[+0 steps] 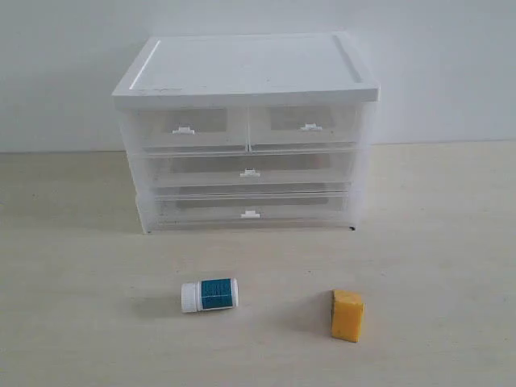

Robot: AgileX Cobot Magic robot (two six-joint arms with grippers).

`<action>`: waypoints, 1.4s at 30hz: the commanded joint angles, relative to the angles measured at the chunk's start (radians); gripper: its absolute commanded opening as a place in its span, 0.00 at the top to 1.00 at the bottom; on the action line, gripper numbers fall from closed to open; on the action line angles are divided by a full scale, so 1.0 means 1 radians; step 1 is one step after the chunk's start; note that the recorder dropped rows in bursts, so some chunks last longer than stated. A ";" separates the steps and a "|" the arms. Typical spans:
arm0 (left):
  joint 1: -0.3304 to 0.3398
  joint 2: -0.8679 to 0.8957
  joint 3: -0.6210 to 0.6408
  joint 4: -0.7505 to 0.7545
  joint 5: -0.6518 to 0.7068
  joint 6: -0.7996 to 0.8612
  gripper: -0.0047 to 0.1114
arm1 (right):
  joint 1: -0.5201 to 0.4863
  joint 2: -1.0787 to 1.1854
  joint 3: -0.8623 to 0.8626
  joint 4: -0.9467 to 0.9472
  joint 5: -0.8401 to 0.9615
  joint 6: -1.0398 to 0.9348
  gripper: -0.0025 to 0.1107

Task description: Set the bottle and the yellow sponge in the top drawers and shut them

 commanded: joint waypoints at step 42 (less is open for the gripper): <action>0.002 1.056 -0.423 0.848 -1.063 -1.506 0.93 | -0.002 0.785 -0.444 -0.522 -0.778 1.092 0.98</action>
